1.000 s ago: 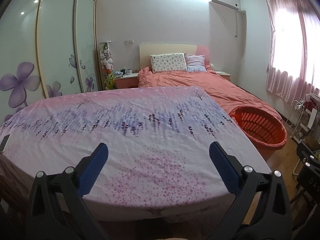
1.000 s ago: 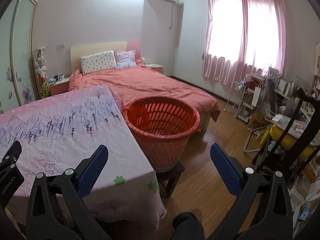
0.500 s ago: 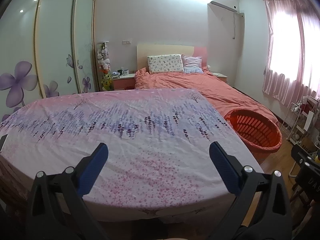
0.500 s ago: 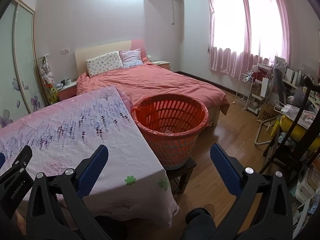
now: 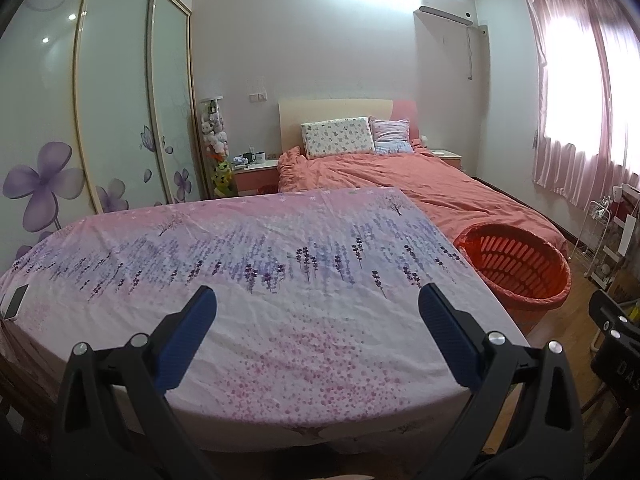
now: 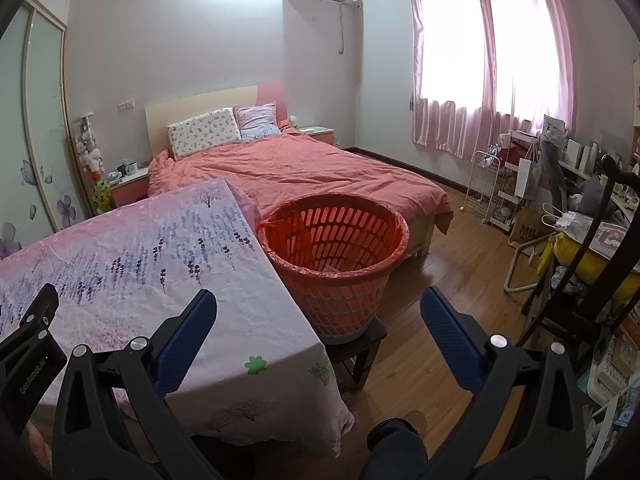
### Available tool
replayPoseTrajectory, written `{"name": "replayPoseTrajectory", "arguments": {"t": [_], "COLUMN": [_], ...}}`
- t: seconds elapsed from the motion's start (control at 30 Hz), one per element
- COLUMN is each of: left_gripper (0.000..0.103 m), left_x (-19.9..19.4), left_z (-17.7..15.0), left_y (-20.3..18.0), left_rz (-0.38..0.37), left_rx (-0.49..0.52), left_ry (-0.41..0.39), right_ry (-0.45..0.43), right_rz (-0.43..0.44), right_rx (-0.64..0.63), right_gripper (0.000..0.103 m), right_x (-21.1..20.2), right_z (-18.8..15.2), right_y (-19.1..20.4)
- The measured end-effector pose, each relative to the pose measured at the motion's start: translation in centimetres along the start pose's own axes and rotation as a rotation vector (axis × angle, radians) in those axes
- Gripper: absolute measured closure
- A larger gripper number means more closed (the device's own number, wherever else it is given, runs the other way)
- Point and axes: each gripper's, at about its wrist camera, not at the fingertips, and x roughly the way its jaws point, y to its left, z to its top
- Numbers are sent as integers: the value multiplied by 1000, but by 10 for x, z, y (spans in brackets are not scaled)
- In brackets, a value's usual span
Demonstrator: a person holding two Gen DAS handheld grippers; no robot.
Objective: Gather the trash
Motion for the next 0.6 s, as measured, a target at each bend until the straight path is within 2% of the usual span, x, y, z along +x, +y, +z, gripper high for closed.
{"name": "replayPoseTrajectory", "arguments": {"t": [0.6], "left_gripper": [4], "left_x": [0], "left_z": [4], "left_y": [-2], "left_rz": [-27], "left_rx": [-9], "left_ry": [-1], "right_ry": [-8], "right_rz": [-5], "right_rx": [-5], "right_gripper": [2], "right_x": [-1], "right_z": [2], "right_y": [1]}}
